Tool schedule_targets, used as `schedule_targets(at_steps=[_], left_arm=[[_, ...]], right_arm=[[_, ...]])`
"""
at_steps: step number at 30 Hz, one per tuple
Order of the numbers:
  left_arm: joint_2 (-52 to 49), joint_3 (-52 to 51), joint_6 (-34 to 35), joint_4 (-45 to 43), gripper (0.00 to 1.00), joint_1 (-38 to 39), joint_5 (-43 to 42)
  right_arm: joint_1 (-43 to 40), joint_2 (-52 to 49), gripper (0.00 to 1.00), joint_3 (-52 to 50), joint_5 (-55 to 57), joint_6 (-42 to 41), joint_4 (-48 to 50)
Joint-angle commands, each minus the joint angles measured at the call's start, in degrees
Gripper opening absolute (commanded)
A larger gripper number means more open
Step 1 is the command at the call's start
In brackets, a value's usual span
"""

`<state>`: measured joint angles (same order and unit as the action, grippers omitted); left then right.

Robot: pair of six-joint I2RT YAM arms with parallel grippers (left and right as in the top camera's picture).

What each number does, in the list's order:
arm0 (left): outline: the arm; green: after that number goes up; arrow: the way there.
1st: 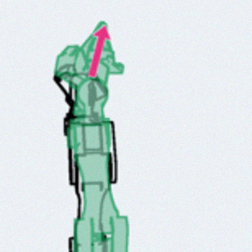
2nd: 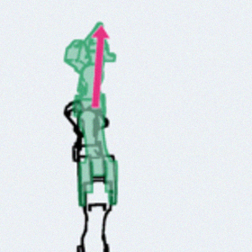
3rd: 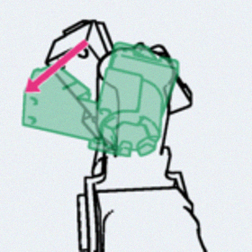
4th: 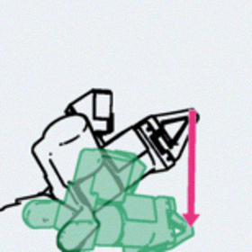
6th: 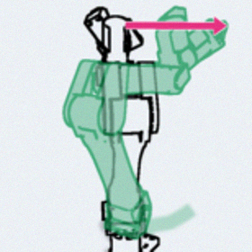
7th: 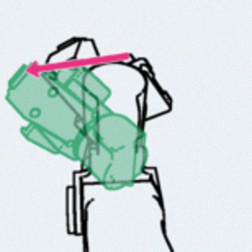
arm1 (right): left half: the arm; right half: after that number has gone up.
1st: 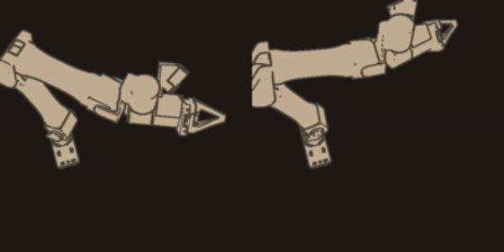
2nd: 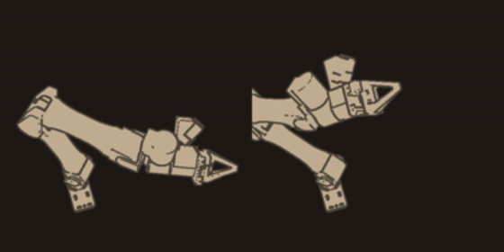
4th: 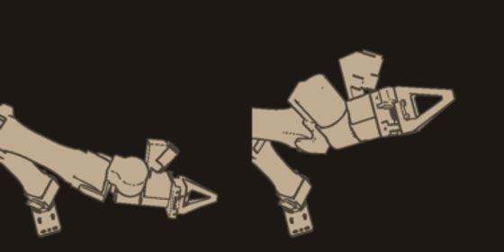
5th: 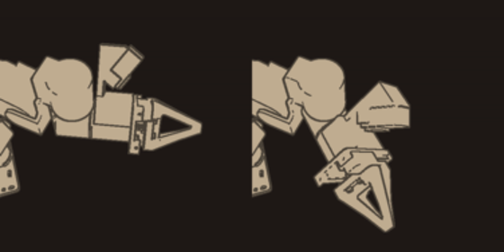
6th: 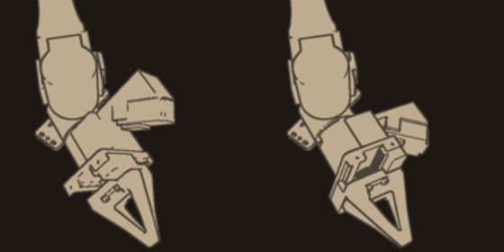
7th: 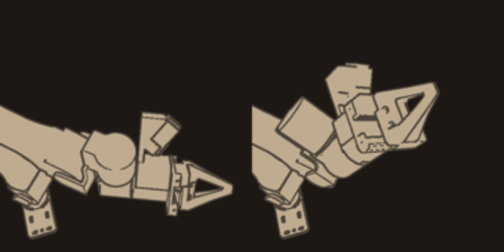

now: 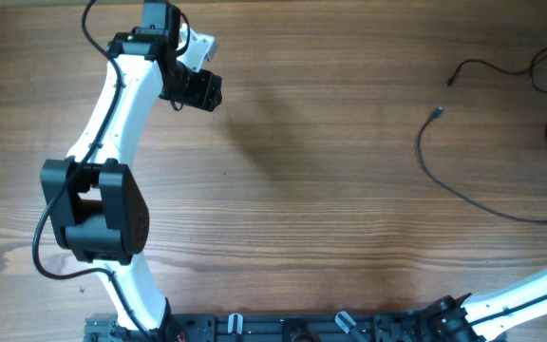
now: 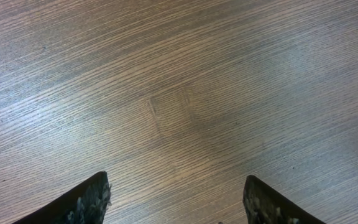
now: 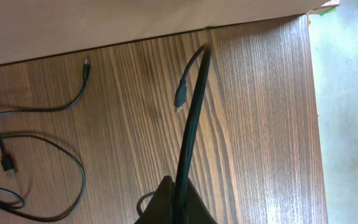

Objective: Untangle cables
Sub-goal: 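Raise the right gripper back over the cables at the right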

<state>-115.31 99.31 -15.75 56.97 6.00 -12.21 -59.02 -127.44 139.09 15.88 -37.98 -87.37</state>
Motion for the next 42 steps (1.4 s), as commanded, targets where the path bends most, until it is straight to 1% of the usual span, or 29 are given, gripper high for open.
schedule_targets(at_steps=[1,8,12,14,16,18,21,25,28,33,34,35,37,38,41,42], left_arm=[[-0.74,-0.11,-0.50,-0.11,0.71,0.22,0.09],[-0.74,-0.11,-0.52,-0.11,0.71,0.24,0.09],[-0.74,-0.09,-0.52,-0.13,0.71,0.24,0.07],[-0.74,-0.09,-0.55,-0.15,0.71,0.22,0.09],[-0.74,-0.11,-0.63,-0.15,0.71,0.24,0.09],[-0.74,-0.09,-1.29,-0.13,0.71,0.24,0.07],[-0.74,-0.11,-1.84,-0.13,0.72,0.24,0.07],[-0.74,-0.11,-1.84,-0.13,0.72,0.24,0.07],[-0.74,-0.09,-1.84,-0.11,0.72,0.24,0.07],[-0.74,-0.09,-1.86,-0.09,0.73,0.22,0.04],[-0.74,-0.11,-1.88,-0.09,0.73,0.22,0.04],[-0.74,-0.09,-2.05,-0.09,0.73,0.22,0.04],[-0.74,-0.11,-2.05,-0.02,0.74,0.22,0.04],[-0.74,-0.09,-2.34,0.24,0.74,0.22,0.02],[-0.74,-0.09,-3.63,1.16,0.74,0.22,-0.39],[-0.74,-0.09,-3.58,1.20,0.75,0.22,-0.39]], right_arm=[[0.15,-0.63,0.06,-0.15,-0.76,-1.05,-0.13],[0.50,-0.63,0.21,-0.17,-0.96,-1.05,-0.42],[1.42,-0.63,0.37,-0.17,-1.66,-1.07,-0.57],[2.29,-0.61,0.42,-0.17,-3.23,-0.66,-0.48],[3.63,-0.61,0.49,-0.17,-4.63,0.85,-0.11],[5.27,-0.61,0.51,-0.15,-5.84,2.29,0.09],[8.68,-0.61,0.55,-0.15,-9.68,6.03,0.79],[16.41,-0.61,0.59,-0.15,-12.20,11.23,1.18],[23.78,-0.61,0.65,-0.15,-12.76,14.71,1.49],[35.39,-0.61,0.65,-0.15,-12.83,20.02,1.88],[37.48,-0.61,0.64,-0.15,-12.79,20.57,1.84],[40.76,-0.61,0.60,-0.15,-13.25,22.49,1.77],[44.30,-0.61,0.58,-0.15,-13.62,23.98,1.68],[45.83,-0.61,0.53,-0.15,-13.94,24.74,1.57],[49.11,-0.61,0.46,-0.17,-14.03,25.66,0.63],[49.99,-0.61,0.34,-0.28,-14.08,25.77,0.28]])
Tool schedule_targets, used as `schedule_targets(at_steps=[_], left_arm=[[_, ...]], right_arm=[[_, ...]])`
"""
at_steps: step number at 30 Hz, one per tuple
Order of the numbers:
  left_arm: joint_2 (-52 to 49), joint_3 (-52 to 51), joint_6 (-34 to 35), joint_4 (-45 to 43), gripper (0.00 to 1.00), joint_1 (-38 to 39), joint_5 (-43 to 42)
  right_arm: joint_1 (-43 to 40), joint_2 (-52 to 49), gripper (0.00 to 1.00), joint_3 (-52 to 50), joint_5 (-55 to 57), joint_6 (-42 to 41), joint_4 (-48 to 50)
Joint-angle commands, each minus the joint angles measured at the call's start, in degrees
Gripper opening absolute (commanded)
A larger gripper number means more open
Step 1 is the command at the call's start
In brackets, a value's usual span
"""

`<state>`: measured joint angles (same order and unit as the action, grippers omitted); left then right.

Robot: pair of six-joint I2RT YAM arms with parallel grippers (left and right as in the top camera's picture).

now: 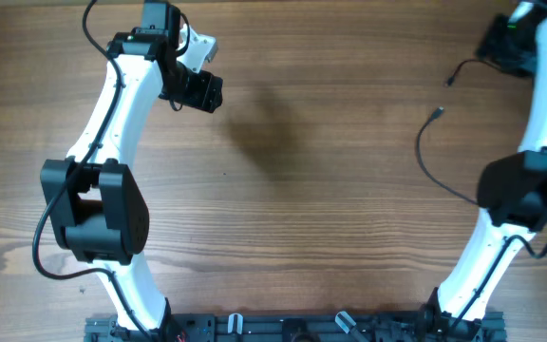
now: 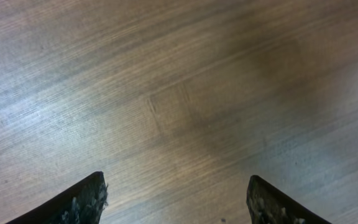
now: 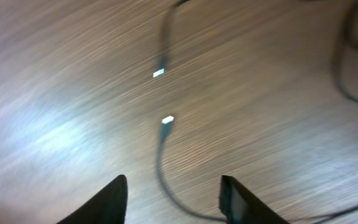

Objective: Untangle cables
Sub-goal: 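Raise the right gripper back over the cables at the right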

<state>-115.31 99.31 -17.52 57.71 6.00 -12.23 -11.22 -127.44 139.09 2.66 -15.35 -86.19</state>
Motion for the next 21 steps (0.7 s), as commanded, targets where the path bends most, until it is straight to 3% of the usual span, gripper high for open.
schedule_targets(at_steps=[1,8,13,21], left_arm=[[-0.74,-0.09,-1.81,0.46,0.74,0.22,-0.37],[-0.74,-0.09,-1.81,0.44,0.75,0.22,-0.37],[-0.74,-0.09,-1.81,0.39,0.75,0.22,-0.37],[-0.74,-0.09,-2.03,0.39,0.75,0.22,-0.35]], right_arm=[[2.91,-0.61,0.27,-0.48,-0.90,3.17,-1.25],[4.85,-0.61,0.22,-3.37,-1.29,2.49,-2.23],[4.96,-0.61,0.33,-6.75,-2.97,3.76,-0.50],[6.36,-0.61,0.35,-17.18,-2.29,4.81,4.98]])
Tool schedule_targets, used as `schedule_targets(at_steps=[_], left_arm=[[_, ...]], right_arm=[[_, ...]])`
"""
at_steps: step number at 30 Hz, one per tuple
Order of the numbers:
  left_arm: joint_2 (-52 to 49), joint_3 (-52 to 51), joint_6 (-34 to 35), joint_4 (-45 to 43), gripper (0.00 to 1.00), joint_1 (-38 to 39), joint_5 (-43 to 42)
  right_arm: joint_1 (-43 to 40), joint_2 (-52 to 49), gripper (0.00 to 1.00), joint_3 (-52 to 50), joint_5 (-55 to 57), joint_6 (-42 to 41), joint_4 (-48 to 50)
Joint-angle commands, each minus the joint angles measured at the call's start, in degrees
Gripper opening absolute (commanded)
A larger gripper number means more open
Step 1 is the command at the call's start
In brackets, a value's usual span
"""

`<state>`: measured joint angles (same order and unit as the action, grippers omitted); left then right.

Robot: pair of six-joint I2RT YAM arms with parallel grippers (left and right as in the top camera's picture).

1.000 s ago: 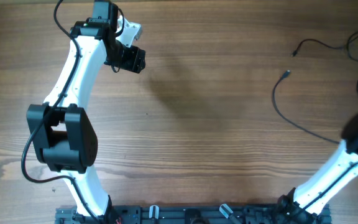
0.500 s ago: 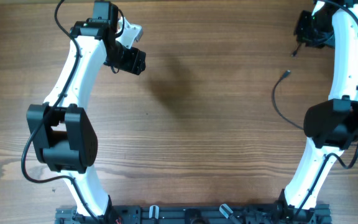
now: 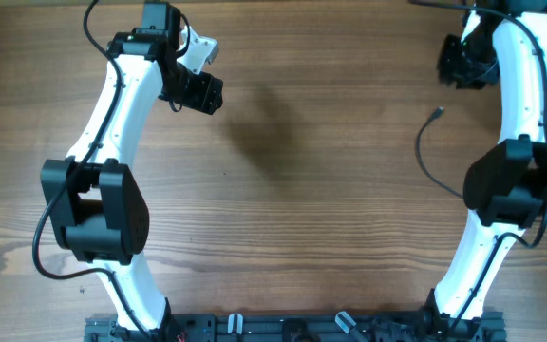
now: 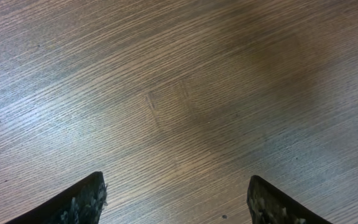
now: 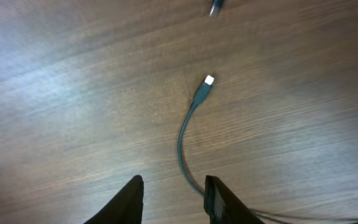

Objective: Untangle cables
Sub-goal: 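Raise the right gripper back over the cables at the right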

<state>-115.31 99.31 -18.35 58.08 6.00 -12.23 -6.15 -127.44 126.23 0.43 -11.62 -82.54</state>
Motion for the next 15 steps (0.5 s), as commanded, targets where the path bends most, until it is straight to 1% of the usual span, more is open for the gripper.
schedule_targets(at_steps=[1,8,15], left_arm=[[-0.74,-0.09,-1.22,0.02,0.75,0.22,-0.35],[-0.74,-0.09,-1.46,0.02,0.75,0.22,-0.35],[-0.74,-0.09,-1.84,0.09,0.75,0.04,-0.37]], right_arm=[[1.42,-0.61,0.35,-5.05,0.11,1.07,1.42],[3.15,-0.61,0.36,-10.49,0.81,1.18,1.97],[4.17,-0.59,0.36,-11.63,0.96,1.03,-0.07]])
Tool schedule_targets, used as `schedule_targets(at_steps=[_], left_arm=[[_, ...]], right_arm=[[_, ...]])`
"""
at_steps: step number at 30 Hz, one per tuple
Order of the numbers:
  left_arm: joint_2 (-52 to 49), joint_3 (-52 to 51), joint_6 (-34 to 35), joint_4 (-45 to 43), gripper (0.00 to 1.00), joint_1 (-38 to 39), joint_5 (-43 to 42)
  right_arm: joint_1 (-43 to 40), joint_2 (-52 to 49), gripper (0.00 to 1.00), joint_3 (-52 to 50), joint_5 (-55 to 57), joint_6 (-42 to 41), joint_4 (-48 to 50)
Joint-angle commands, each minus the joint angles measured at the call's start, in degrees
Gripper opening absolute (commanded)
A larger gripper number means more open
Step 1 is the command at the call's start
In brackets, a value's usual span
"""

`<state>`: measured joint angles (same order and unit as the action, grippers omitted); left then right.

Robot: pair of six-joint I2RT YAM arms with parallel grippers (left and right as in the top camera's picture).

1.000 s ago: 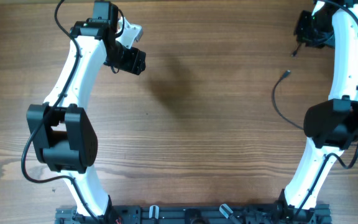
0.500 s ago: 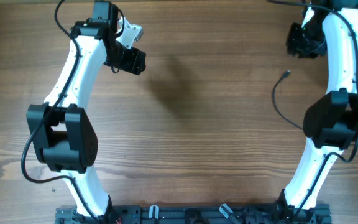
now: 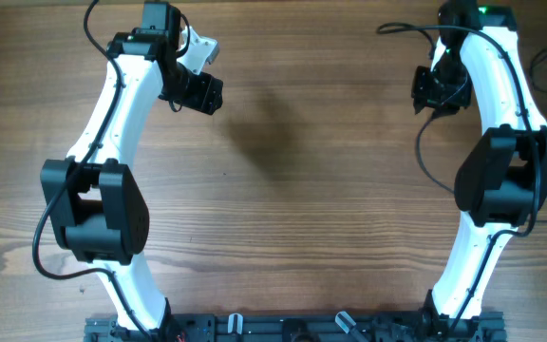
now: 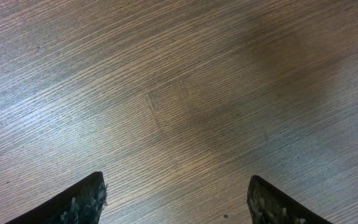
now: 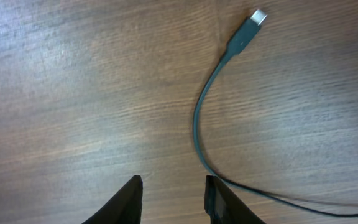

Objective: Untangle cables
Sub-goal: 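Raise the right gripper back over the cables at the right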

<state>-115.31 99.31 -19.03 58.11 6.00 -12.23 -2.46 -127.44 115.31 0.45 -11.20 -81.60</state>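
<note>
Dark cables lie on the right side of the wooden table. One thin cable [image 3: 420, 157] curves down from under my right arm, and a tangle shows at the right edge. My right gripper [image 3: 435, 90] hovers over that cable's free end. In the right wrist view the cable [image 5: 195, 127] ends in a silver-tipped plug [image 5: 258, 15]; the gripper [image 5: 173, 193] is open, with the cable passing just right of the right finger [image 5: 219, 202]. My left gripper [image 3: 205, 92] is far left, open [image 4: 176, 199] over bare wood.
The wooden table [image 3: 302, 218] stretches between the two arms. A black rail with clips [image 3: 283, 328] runs along the near edge. The white links of the right arm [image 3: 501, 142] cover part of the cables in the overhead view.
My right gripper has moved left and a little nearer over the table. In its wrist view the plug sits higher and further right, and looks closer. The left arm has not moved.
At first my right arm lay low at the near right corner, seeing the cables from afar. Then it stood at the far right by the tangle, then further left over a loose plug end, and now just past it. The left gripper stayed open, still.
</note>
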Motion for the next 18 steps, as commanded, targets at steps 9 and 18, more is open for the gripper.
schedule_targets(at_steps=[9,18], left_arm=[[-0.74,-0.09,-1.60,0.00,0.75,-0.17,-2.32],[-0.74,-0.09,-1.81,-0.24,0.75,-0.17,-2.32]], right_arm=[[0.79,-0.59,0.38,-3.93,0.85,0.61,-0.28],[1.18,-0.59,0.36,-10.16,0.09,2.23,5.14]])
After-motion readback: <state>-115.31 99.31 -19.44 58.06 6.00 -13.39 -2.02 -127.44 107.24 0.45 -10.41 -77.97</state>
